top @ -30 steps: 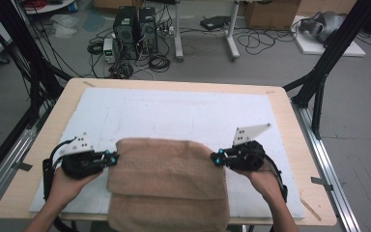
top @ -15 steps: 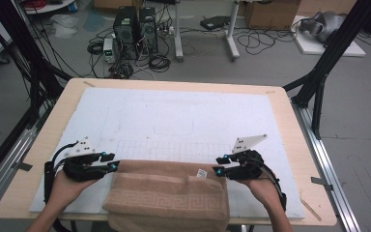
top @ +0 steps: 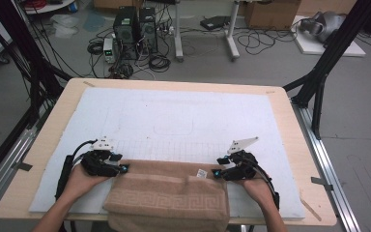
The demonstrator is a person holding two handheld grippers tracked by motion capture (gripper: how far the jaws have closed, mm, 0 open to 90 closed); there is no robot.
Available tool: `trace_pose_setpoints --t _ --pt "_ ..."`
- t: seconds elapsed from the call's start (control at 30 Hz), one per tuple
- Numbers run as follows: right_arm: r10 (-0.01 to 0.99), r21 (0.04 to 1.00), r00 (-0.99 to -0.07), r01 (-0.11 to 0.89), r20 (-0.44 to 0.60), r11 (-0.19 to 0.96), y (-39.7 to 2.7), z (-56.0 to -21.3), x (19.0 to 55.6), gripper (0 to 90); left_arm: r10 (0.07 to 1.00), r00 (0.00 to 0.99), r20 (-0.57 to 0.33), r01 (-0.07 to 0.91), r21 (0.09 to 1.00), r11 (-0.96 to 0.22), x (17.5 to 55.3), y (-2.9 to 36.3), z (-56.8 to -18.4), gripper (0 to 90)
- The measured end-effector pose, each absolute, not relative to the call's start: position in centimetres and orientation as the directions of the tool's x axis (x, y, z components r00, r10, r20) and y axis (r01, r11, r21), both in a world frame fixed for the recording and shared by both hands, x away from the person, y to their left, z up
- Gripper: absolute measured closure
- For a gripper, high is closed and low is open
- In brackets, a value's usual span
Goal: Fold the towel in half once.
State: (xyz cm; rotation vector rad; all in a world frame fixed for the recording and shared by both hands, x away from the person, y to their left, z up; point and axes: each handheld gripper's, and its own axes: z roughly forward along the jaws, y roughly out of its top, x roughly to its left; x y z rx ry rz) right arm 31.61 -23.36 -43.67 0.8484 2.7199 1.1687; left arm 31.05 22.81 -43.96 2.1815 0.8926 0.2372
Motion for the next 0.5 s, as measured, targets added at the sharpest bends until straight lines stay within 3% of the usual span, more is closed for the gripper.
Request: trace_pose_setpoints --t 0.03,0.2,0.5 --pt "0.503 0.679 -0.852 0.455 0.144 0.576 -23.2 -43.8 31.5 53.8 0.664 0.741 -0.101 0.522 0.709 -0.474 31.0 22.8 -43.9 48.2" --pt "0.455 0.678 -0.875 0.436 0.165 0.592 -22.6 -43.9 31.6 77.8 0.628 0.767 -0.131 0.516 0.708 -0.483 30.9 22.6 -43.7 77.9" --pt "0.485 0.667 -0.865 0.436 0.127 0.605 -22.2 -42.1 33.4 82.4 0.693 0.708 -0.137 0.531 0.750 -0.394 33.0 22.7 -42.1 84.1"
